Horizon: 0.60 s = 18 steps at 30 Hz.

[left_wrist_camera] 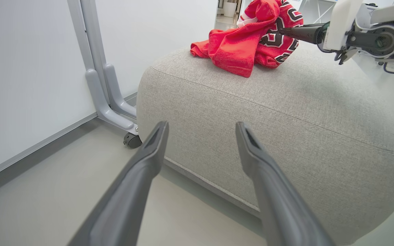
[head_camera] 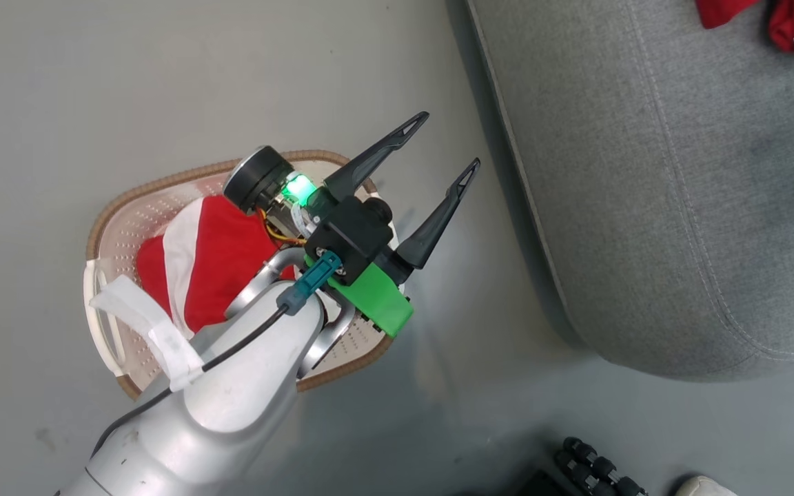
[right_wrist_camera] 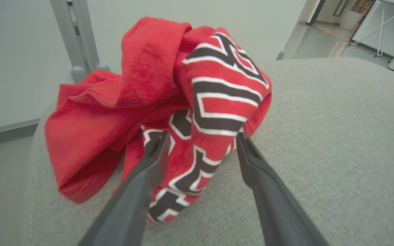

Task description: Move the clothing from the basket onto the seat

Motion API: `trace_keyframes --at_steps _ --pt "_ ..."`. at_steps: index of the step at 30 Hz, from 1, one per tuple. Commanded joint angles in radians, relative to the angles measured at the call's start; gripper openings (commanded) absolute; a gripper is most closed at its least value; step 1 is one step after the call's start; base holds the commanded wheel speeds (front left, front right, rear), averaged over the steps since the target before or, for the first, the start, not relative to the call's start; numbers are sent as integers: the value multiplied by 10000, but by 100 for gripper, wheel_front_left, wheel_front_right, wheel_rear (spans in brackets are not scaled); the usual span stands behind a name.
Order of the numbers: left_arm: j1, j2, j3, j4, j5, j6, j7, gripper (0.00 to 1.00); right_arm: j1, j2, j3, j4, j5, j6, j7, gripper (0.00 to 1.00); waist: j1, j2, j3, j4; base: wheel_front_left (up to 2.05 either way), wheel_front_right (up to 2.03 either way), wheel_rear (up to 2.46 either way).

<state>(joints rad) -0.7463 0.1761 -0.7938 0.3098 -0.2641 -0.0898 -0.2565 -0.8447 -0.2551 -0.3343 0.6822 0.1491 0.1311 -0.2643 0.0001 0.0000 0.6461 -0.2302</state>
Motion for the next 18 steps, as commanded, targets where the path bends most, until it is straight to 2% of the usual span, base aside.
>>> trace_keyframes --at_steps 1,7,18 --pt "189 -33 93 30 -158 75 -59 100 455 47 34 -122 26 -7 -2 100 -1 0 -672 -16 0 0 0" --pt "847 5 729 -76 -436 385 -94 100 2038 374 335 -1000 103 -7 -2 100 -1 0 -1590 27 0 0 0" --pt "2854 184 2921 -611 -671 772 -78 100 4086 1183 1501 -3222 447 -7 -2 100 -1 0 -3015 636 0 0 0"
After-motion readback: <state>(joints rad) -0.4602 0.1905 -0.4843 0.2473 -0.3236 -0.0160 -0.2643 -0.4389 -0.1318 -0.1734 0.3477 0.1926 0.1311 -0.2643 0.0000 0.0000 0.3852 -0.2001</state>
